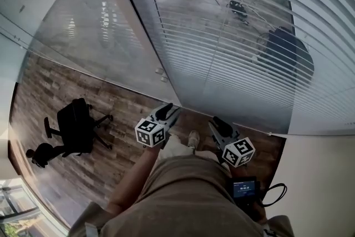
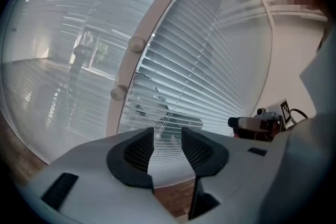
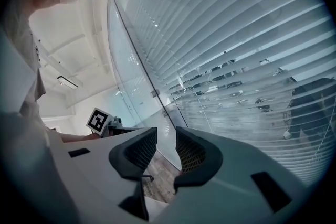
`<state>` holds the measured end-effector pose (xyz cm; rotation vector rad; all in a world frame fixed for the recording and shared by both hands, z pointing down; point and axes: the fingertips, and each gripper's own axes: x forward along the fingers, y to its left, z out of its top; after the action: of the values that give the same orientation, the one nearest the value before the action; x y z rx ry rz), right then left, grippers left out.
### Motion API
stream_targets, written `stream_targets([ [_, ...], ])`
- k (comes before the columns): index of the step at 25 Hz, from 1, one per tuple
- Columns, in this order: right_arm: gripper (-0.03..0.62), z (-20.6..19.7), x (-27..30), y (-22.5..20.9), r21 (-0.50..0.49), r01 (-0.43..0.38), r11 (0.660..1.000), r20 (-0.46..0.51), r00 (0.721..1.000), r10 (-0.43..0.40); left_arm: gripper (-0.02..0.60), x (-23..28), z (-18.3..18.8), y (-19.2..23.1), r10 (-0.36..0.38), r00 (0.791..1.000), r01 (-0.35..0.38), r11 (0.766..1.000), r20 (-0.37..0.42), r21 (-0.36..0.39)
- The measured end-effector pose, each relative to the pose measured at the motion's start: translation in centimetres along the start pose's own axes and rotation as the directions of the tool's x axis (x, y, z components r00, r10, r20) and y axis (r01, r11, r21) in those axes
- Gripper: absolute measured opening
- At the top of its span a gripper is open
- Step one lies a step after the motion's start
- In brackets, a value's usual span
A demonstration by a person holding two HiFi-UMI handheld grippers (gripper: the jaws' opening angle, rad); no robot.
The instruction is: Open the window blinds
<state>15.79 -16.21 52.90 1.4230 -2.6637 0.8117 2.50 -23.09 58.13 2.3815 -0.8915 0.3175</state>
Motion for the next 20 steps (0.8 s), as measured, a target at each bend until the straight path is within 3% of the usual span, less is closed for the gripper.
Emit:
stream_targets([
  [11, 0.118, -1.6, -0.3, 3.5, 0.002, 0.062, 0.998, 0.026, 0.998, -0.062, 0.163, -2.5, -1.1, -0.7, -0.078, 0.997, 0.079, 0.996, -0.021, 0.044],
  [20, 0.118, -4.3, 1.9, 12.0, -0.014, 0.059, 0.998, 0.0, 0.998, -0.059, 0.163, -10.7, -3.7, -0.2, -0.124, 0.992, 0.127, 0.989, -0.035, 0.07],
])
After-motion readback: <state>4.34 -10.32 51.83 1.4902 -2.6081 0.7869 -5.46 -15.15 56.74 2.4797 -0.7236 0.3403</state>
